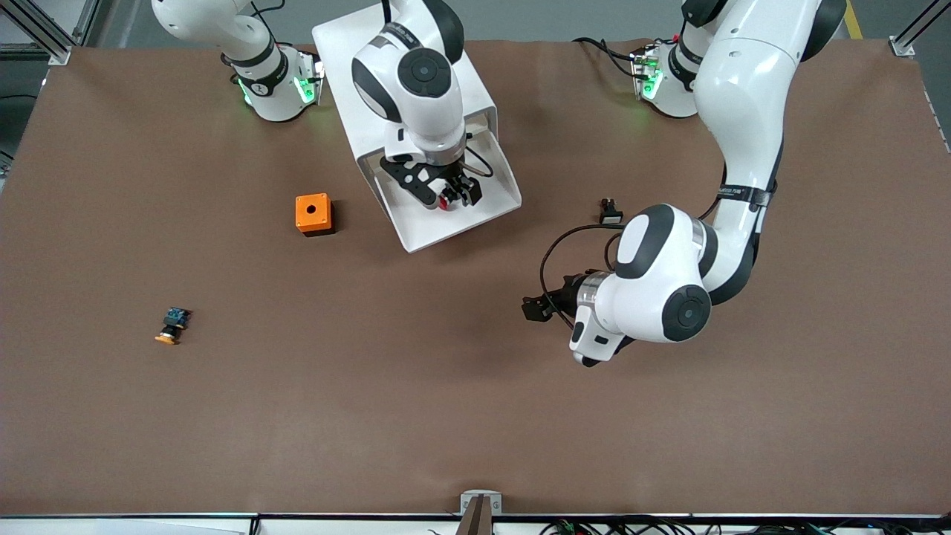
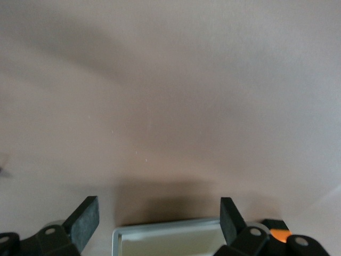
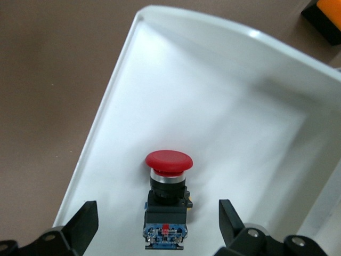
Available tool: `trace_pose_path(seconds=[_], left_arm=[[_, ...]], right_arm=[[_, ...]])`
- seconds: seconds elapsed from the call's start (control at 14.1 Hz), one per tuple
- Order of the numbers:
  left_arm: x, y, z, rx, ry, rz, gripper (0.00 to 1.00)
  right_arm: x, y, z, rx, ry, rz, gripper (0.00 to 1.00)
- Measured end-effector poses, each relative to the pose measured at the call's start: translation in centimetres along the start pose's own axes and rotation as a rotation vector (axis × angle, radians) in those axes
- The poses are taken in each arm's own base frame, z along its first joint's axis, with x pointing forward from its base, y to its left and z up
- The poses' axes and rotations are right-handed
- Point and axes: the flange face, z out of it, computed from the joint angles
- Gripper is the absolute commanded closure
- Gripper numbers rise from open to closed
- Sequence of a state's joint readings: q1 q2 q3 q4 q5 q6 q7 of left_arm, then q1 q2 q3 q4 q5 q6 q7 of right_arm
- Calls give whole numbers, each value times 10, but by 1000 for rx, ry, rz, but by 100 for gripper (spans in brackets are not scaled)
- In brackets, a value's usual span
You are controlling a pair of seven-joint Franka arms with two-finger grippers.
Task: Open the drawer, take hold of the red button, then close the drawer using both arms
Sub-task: 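Grasp the red-capped button in the drawer with the right gripper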
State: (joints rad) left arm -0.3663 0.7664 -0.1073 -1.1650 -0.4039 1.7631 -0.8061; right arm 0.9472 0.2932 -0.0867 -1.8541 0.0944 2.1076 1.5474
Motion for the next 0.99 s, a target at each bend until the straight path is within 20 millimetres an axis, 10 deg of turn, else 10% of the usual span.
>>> trace_pose_path(seconds=[0.43, 0.78, 0.99], left_arm=[[-7, 7, 12, 55, 74, 43, 0], [-11, 11, 14, 61, 83, 53, 0], [-3, 5, 4, 46, 95, 41, 0]], right_arm=[[-5, -2, 22, -30, 8, -2, 7], [-5, -4, 32, -33, 11, 2, 37], [-6, -6, 29, -24, 7, 7, 73]])
